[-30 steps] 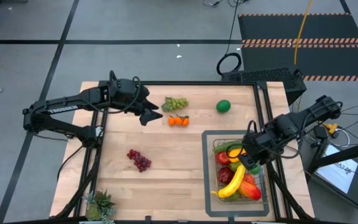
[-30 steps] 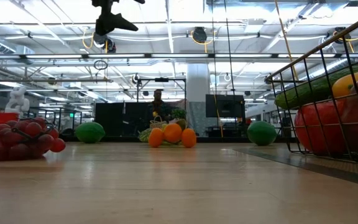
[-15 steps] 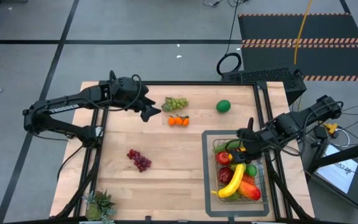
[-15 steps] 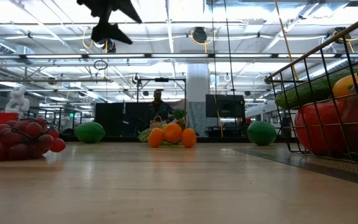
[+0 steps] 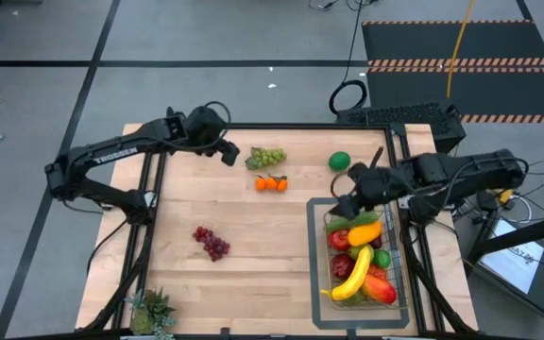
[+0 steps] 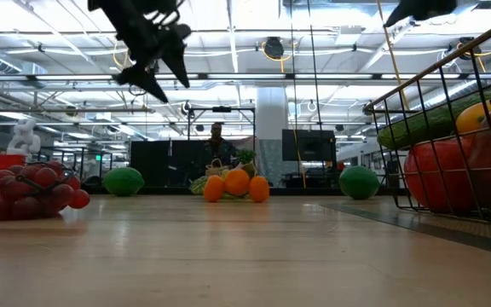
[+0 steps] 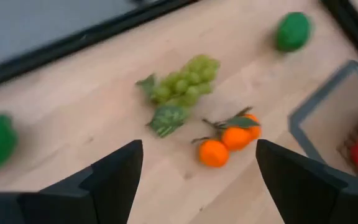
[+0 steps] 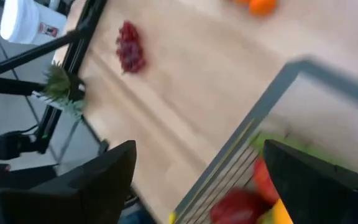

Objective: Build produce basket
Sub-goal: Put the left green lime into the wire basket

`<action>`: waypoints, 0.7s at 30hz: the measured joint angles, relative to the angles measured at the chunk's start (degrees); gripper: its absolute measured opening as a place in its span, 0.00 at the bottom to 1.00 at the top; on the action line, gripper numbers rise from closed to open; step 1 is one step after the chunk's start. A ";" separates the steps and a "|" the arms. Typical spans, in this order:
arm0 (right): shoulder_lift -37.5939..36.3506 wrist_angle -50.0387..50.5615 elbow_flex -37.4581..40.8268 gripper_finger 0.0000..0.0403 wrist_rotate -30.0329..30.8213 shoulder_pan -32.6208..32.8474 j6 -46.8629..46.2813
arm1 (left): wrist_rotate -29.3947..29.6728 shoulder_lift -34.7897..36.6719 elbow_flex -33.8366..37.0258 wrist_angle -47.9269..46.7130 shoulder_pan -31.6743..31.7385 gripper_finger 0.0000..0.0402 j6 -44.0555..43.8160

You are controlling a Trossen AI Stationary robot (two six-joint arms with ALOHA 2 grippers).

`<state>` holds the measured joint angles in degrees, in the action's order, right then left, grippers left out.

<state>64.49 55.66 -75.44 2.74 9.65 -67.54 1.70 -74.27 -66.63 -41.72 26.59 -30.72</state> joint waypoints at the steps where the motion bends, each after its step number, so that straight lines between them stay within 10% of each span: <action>1: -0.35 -0.08 0.00 0.85 0.04 -1.56 2.76 | 0.14 -0.63 0.00 -0.45 0.53 0.77 -1.73; 12: -4.49 -0.07 0.00 0.85 -7.79 -19.15 33.30 | -1.50 -4.87 0.02 -2.91 2.46 0.86 -7.54; 21: -4.41 -0.26 0.00 0.85 -13.29 -23.35 38.79 | 2.30 -5.35 0.00 -10.30 8.16 0.95 -3.44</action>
<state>60.08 55.40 -75.44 -10.55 -13.70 -28.75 4.01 -79.62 -66.63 -52.03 34.75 -34.16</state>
